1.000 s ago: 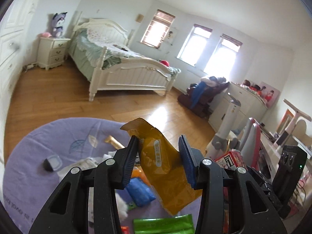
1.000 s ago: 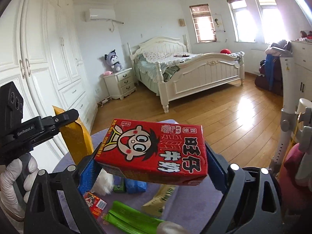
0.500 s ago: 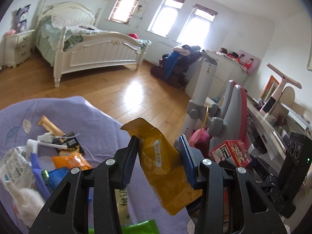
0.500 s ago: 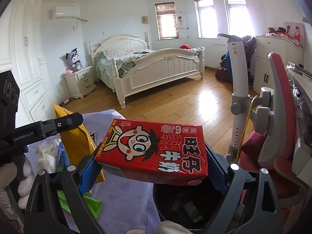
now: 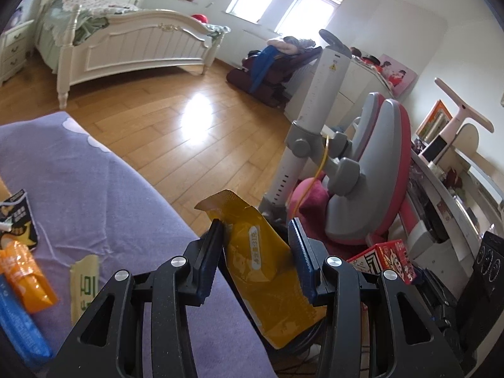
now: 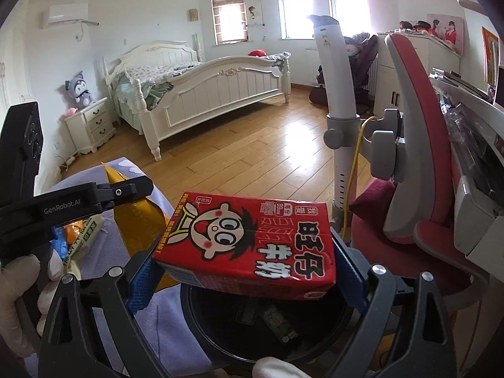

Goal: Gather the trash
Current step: 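Carry the red box and yellow wrapper over the bin and release both, then grasp the beige snack stick with the right tool while the left tool grasps another red milk box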

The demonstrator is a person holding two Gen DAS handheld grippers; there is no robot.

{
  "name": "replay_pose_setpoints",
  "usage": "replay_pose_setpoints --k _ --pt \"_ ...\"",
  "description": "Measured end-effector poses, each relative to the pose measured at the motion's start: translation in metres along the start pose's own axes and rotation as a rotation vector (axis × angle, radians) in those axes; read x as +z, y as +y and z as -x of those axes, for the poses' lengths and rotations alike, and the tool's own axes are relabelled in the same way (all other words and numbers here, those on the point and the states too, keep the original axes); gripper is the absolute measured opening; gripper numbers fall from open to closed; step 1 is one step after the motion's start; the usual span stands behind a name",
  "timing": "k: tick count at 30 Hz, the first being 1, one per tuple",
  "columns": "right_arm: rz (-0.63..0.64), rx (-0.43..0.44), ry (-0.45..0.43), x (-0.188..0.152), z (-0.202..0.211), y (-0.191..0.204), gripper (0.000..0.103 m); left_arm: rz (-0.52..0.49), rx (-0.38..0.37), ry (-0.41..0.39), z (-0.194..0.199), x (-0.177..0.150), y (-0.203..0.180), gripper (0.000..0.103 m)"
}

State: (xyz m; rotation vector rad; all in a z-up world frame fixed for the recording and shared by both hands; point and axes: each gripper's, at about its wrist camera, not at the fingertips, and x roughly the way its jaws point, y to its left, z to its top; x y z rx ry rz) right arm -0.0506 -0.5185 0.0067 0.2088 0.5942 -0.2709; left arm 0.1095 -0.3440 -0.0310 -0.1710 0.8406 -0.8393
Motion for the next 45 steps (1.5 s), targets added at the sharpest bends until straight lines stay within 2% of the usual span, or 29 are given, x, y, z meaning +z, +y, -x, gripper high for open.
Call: replay_pose_setpoints --k 10,38,40,41,42,44,45 --pt "-0.036 -0.032 0.031 -0.007 -0.011 -0.023 0.092 -0.026 0.007 0.052 -0.032 0.0 -0.014 0.044" --pt "-0.039 -0.05 0.087 -0.01 -0.03 -0.042 0.093 -0.056 0.046 0.126 -0.065 -0.004 -0.03 0.044" --pt "-0.033 -0.05 0.097 -0.011 -0.032 -0.042 0.093 -0.061 0.058 0.13 -0.066 -0.004 -0.03 0.048" --pt "-0.027 -0.056 0.102 -0.011 -0.033 -0.041 0.094 -0.064 0.065 0.132 -0.066 -0.004 -0.031 0.059" --pt "-0.019 -0.068 0.104 -0.012 -0.034 -0.041 0.098 -0.063 0.078 0.126 -0.065 -0.004 -0.031 0.075" --pt "-0.01 -0.079 0.101 -0.012 -0.034 -0.04 0.098 -0.056 0.099 0.093 -0.059 -0.005 -0.03 0.085" --pt "-0.009 -0.082 0.102 -0.012 -0.033 -0.04 0.098 -0.055 0.098 0.085 -0.056 -0.006 -0.03 0.085"
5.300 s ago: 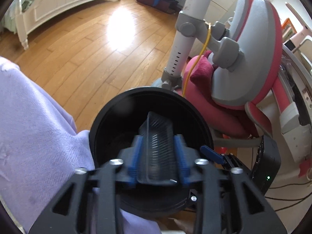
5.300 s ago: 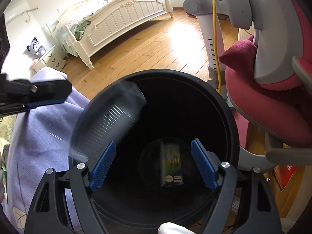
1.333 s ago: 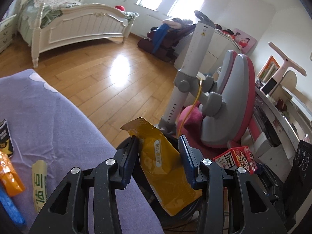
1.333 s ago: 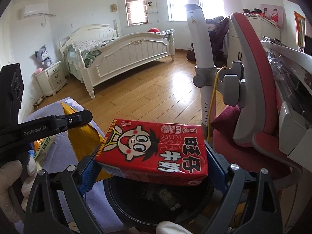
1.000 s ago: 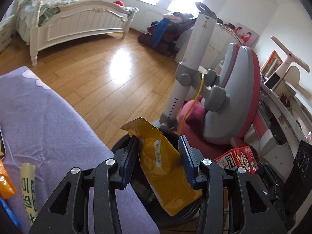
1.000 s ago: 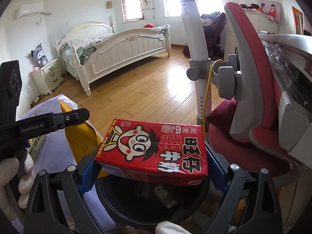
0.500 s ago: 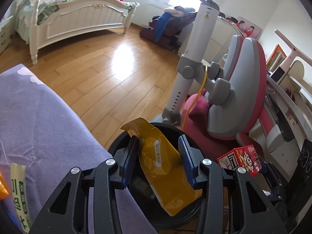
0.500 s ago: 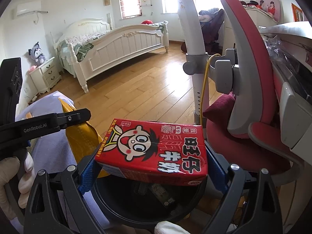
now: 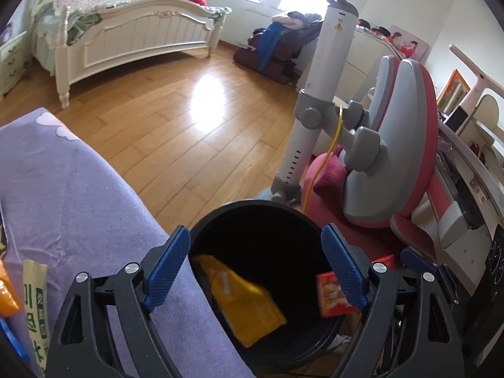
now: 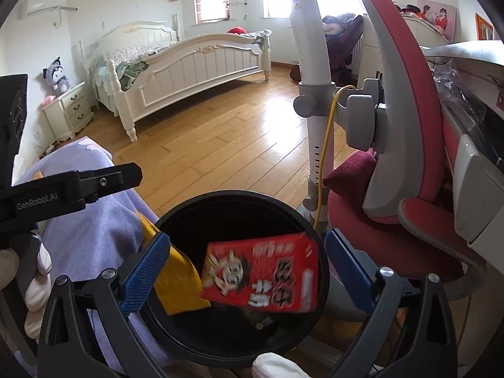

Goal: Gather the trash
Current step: 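Grasp the beige snack stick with the right tool while the left tool grasps another red milk box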

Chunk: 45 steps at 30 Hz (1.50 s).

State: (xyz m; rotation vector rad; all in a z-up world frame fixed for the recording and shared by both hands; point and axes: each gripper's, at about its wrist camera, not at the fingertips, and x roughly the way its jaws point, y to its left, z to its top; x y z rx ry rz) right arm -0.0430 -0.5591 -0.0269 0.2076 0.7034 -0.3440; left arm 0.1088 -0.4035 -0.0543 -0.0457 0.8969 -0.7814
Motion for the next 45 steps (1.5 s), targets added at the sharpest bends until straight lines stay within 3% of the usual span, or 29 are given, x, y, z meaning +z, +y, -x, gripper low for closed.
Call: replay_pose_setpoints --k 7,16,25,32,36,41,43,45 --pt "0.015 -0.012 -0.029 -0.002 0.011 0.002 0.098 0.012 -0.017 -0.023 0.03 -0.008 0.003 0.089" --pt "0.044 0.096 -0.079 0.005 0.037 0.026 0.098 0.01 0.004 -0.148 0.135 -0.032 0.016 0.095" --pt "0.091 0.314 -0.072 0.014 0.05 0.08 0.098 0.029 0.215 -0.206 0.241 -0.097 0.085 0.095" --pt "0.198 0.458 0.003 0.012 0.045 0.147 0.098 0.108 0.433 -0.125 0.28 -0.154 0.151 0.095" --pt "0.224 0.485 0.081 0.011 0.028 0.184 0.097 0.125 0.462 -0.064 0.279 -0.174 0.17 0.095" --pt "0.209 0.473 0.202 0.008 -0.006 0.215 0.082 0.14 0.465 -0.001 0.263 -0.186 0.177 0.095" --pt "0.216 0.456 0.242 0.004 -0.016 0.222 0.062 0.148 0.44 -0.006 0.262 -0.188 0.181 0.087" --pt "0.215 0.447 0.271 -0.001 -0.023 0.225 0.054 0.153 0.404 0.009 0.259 -0.189 0.186 0.074"
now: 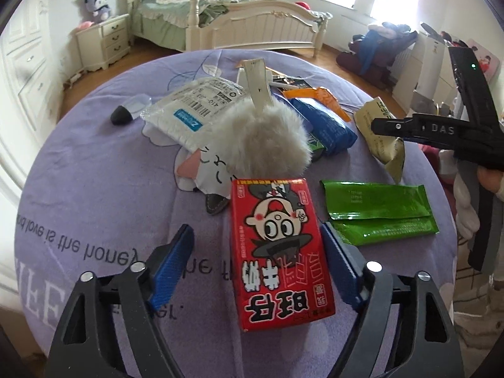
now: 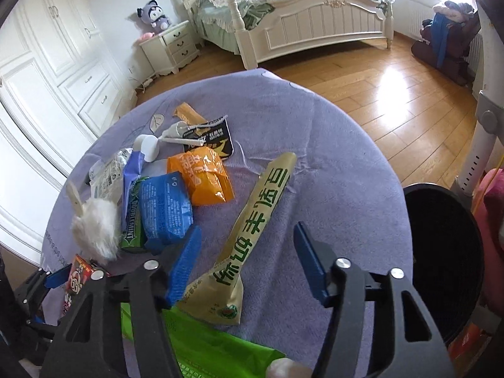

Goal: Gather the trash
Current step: 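Grasp the beige snack stick with the right tool while the left tool grasps another red milk box, then carry the snack stick and red box to the bin and release both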

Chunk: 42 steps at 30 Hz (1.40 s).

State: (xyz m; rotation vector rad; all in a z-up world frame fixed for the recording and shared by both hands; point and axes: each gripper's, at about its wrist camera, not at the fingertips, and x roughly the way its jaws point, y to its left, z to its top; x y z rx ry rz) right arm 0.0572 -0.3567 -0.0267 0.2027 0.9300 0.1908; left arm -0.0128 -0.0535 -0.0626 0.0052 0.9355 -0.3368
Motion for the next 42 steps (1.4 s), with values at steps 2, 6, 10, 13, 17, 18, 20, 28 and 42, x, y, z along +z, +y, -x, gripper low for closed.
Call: replay_pose_setpoints --k 2,6,10,13,17,18,20,28,42 --pt "0.0 -0.002 0.015 -0.005 -0.004 0.0 0.045 -0.014 0.007 0.004 -0.001 0.0 -0.001 0.066" --pt "0.013 0.013 0.0 -0.009 0.0 0.004 0.022 0.006 0.006 -0.009 -0.001 0.002 0.002 0.054" --pt "0.043 0.023 -0.053 -0.012 0.02 0.01 0.014 0.038 -0.017 -0.07 0.014 0.007 0.008 0.053" --pt "0.055 0.053 -0.1 -0.017 0.039 0.011 0.014 0.03 -0.037 -0.123 0.031 0.017 0.002 0.053" --pt "0.05 0.096 -0.181 -0.02 0.07 0.007 0.014 -0.024 -0.11 -0.181 0.052 0.039 -0.026 0.053" --pt "0.048 0.096 -0.205 -0.021 0.077 0.005 0.014 -0.042 -0.13 -0.192 0.054 0.046 -0.036 0.054" --pt "0.047 0.081 -0.261 -0.021 0.095 0.0 0.014 -0.076 -0.168 -0.21 0.055 0.061 -0.056 0.053" --pt "0.032 -0.076 -0.411 -0.021 0.145 -0.036 0.014 -0.179 -0.311 -0.241 0.031 0.11 -0.142 0.054" --pt "-0.096 -0.362 -0.436 -0.038 0.159 -0.134 0.014 -0.298 -0.454 -0.168 -0.052 0.142 -0.267 0.054"
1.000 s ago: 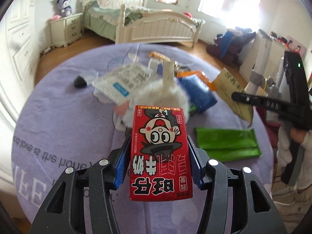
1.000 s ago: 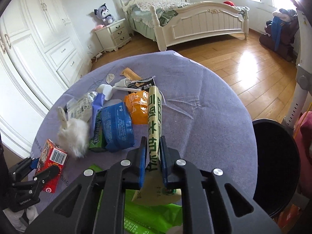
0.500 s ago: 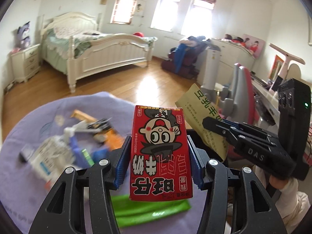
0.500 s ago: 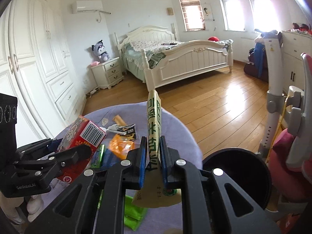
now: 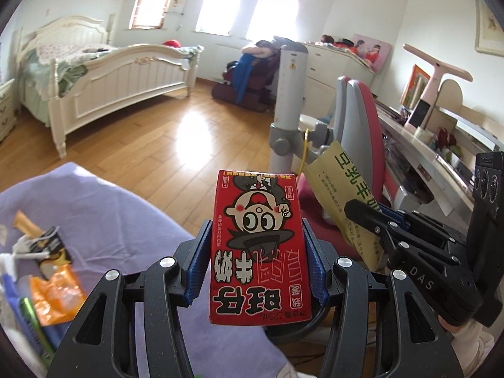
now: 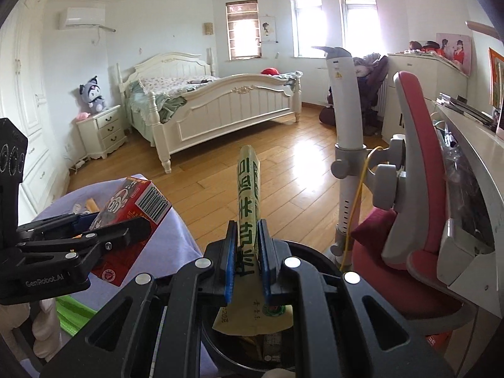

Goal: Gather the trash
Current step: 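Carry the snack stick and red box to the bin and release both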

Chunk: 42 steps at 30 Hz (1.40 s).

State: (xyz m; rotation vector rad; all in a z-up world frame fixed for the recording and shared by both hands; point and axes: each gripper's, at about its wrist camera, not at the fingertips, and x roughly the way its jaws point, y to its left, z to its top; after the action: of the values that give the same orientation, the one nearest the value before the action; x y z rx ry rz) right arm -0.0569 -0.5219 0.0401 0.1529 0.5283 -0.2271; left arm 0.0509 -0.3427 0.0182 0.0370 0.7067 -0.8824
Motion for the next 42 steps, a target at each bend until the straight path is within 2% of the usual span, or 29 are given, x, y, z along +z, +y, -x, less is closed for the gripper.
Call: replay_pose_setpoints --k 6,13,38,40,41,42 --pt "-0.018 -0.05 0.039 -0.011 -0.013 -0.021 0.014 -0.016 -0.025 0.034 -0.036 0.001 -0.01 0.054" --pt "-0.034 -0.067 0.076 -0.024 -0.026 -0.033 0.014 -0.025 -0.026 0.072 -0.062 -0.004 -0.016 0.054" --pt "-0.079 -0.072 0.14 -0.044 -0.046 -0.054 0.016 -0.009 -0.033 0.148 -0.108 -0.012 -0.021 0.054" --pt "-0.08 -0.076 0.145 -0.045 -0.046 -0.054 0.02 -0.008 -0.021 0.153 -0.109 -0.011 -0.021 0.059" --pt "-0.08 -0.073 0.15 -0.046 -0.046 -0.054 0.026 -0.008 -0.007 0.148 -0.109 -0.01 -0.022 0.075" --pt "-0.083 -0.067 0.155 -0.046 -0.046 -0.054 0.048 -0.01 0.004 0.134 -0.106 -0.009 -0.023 0.087"
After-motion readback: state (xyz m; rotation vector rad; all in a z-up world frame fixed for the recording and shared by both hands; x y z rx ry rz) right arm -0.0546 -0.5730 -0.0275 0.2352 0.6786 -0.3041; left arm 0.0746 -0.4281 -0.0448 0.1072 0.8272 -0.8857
